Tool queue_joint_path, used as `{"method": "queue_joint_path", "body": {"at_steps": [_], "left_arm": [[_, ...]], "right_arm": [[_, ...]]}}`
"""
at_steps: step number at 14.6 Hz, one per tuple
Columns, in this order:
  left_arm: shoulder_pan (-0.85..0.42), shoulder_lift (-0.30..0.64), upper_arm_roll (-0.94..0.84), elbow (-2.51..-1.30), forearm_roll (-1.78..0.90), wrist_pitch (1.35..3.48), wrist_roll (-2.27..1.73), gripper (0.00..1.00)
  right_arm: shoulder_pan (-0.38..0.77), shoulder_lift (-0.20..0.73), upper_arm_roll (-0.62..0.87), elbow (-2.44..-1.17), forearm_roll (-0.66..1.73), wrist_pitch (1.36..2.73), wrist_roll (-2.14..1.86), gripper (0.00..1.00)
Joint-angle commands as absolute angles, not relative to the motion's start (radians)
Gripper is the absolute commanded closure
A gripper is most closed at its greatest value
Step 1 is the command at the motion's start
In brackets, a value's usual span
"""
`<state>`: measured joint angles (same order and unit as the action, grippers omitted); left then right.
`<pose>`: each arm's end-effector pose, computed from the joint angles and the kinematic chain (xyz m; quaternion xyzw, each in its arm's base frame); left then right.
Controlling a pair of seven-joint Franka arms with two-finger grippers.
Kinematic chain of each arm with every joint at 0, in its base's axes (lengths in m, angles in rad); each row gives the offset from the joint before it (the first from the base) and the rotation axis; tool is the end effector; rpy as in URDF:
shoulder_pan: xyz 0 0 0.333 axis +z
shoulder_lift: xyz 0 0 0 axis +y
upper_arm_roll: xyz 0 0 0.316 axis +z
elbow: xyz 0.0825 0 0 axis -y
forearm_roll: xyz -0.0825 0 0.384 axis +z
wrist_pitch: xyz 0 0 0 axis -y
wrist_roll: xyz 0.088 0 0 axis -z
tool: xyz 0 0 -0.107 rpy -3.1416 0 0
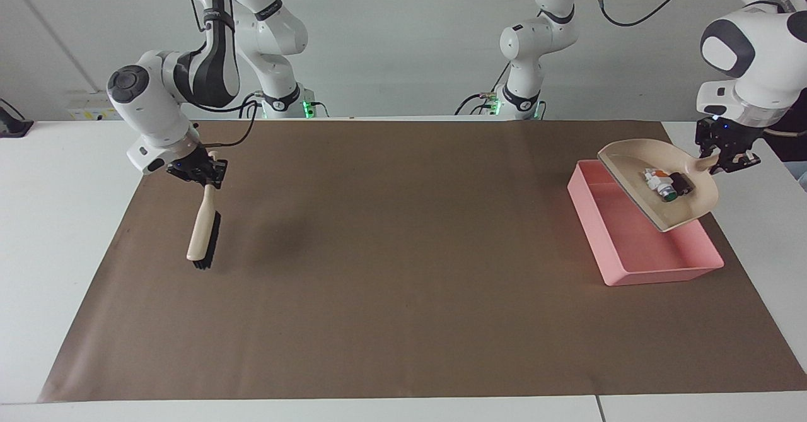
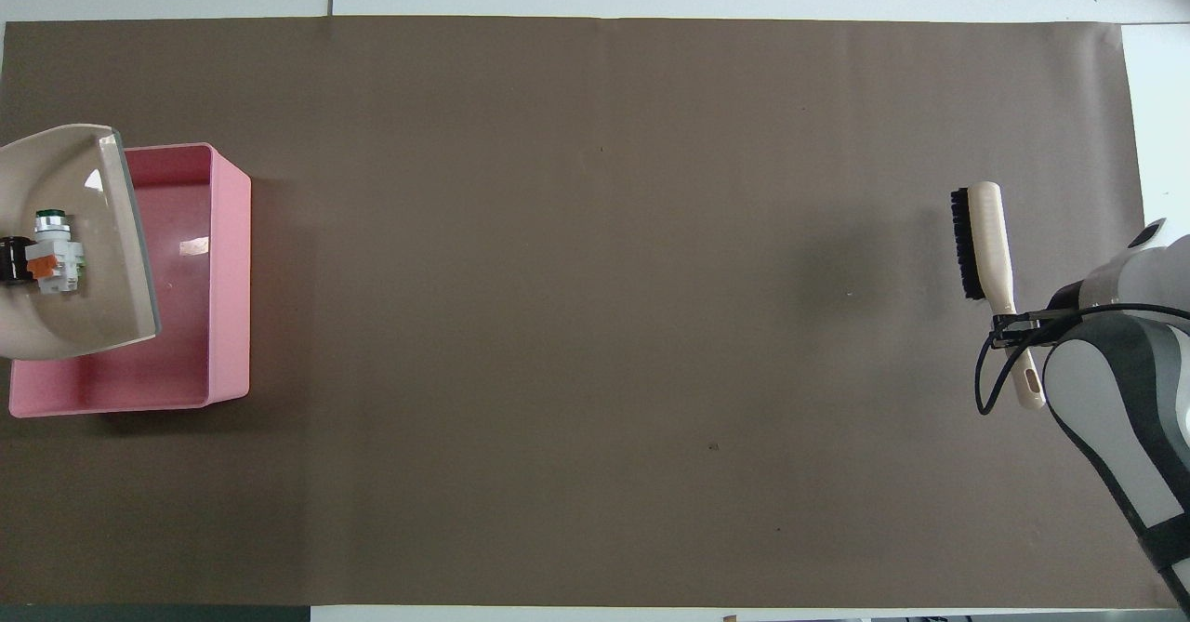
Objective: Clean e-waste and dump in bin
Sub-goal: 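Tilt the dustpan with the left gripper to dump e-waste into the bin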
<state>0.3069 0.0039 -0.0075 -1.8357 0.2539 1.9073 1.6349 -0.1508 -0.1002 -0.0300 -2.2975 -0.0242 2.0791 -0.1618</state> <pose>0.5407 0.1858 0.5277 -0.7551 0.6435 0.0804 0.0962 0.4766 -0.0884 0.3807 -0.9982 0.0028 0.0597 0.0015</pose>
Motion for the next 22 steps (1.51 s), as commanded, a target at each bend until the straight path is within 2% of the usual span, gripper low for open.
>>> {"method": "queue_joint_path", "body": {"at_steps": [1, 9, 16, 20, 21, 22], "left_arm": [[0.310, 0.055, -0.020, -1.752, 0.372, 1.894, 1.674, 1.00], [0.278, 0.074, -0.020, -1.813, 0.647, 2.002, 1.640, 1.00], [0.170, 0.029, -0.025, -1.916, 1.023, 1.976, 1.376, 1.00], [0.109, 0.014, -0.026, -1.950, 1.196, 1.863, 1.266, 1.00], [0.095, 0.008, -0.028, -1.959, 1.241, 1.817, 1.223, 1.00], [0.066, 0.003, -0.026, -1.970, 1.273, 1.781, 1.201, 1.00]], "right_arm": [[-0.199, -0.115, -0.015, -2.351, -0.037, 2.152, -0.227, 1.00], [-0.236, -0.100, -0.014, -2.387, -0.035, 2.195, -0.207, 1.00], [-0.232, -0.101, -0.012, -2.395, -0.020, 2.209, -0.193, 1.00], [-0.226, -0.104, -0.012, -2.405, -0.020, 2.223, -0.190, 0.99], [-0.224, -0.104, -0.012, -2.405, -0.020, 2.223, -0.192, 0.96], [-0.222, -0.104, -0.012, -2.405, -0.020, 2.223, -0.192, 0.89]]}}
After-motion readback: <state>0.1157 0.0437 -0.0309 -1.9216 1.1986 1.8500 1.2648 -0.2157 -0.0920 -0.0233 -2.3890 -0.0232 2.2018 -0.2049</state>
